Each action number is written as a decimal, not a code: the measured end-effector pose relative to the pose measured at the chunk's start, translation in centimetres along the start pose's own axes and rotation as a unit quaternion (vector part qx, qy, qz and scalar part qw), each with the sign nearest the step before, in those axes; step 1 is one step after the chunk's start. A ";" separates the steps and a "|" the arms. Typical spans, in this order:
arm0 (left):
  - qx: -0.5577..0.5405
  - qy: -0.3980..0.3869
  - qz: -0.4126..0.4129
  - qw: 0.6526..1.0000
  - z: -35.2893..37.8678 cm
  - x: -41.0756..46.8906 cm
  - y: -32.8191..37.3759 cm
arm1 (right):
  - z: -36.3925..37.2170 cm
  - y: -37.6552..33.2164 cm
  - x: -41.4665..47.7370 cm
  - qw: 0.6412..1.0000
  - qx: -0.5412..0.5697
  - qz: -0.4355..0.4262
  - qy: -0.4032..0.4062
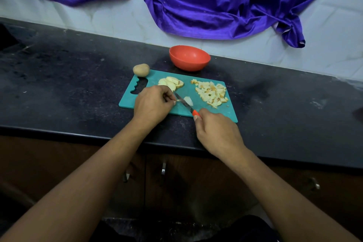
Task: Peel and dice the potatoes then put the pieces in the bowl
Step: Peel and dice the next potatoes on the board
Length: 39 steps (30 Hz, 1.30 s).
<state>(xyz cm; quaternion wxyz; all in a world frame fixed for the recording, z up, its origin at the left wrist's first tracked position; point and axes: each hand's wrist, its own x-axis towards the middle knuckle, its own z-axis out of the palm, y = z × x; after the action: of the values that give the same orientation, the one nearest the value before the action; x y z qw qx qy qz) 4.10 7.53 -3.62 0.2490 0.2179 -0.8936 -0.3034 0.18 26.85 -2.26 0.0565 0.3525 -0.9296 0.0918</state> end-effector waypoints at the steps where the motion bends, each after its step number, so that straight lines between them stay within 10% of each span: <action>1: 0.001 -0.001 -0.001 1.000 0.0 0.0 0.0 | 0.0 0.0 0.0 1.000 0.002 0.001 0.001; 14: -0.100 0.080 -0.022 0.992 0.0 0.3 -0.8 | 0.1 -0.4 -0.4 0.994 -0.074 -0.077 0.023; 28: -0.050 0.050 -0.020 0.997 0.0 1.3 -0.9 | 0.5 4.0 0.0 0.992 -0.059 0.083 0.074; 39: 0.208 -0.111 0.045 0.971 -0.4 6.6 0.8 | 0.8 4.5 -0.1 0.992 -0.022 0.080 0.098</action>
<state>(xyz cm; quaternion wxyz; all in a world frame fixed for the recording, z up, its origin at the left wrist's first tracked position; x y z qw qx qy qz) -1.02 4.33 -0.79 0.1111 0.1891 -0.9680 -0.1221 -2.76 30.11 -3.63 0.1477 0.2652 -0.9464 0.1100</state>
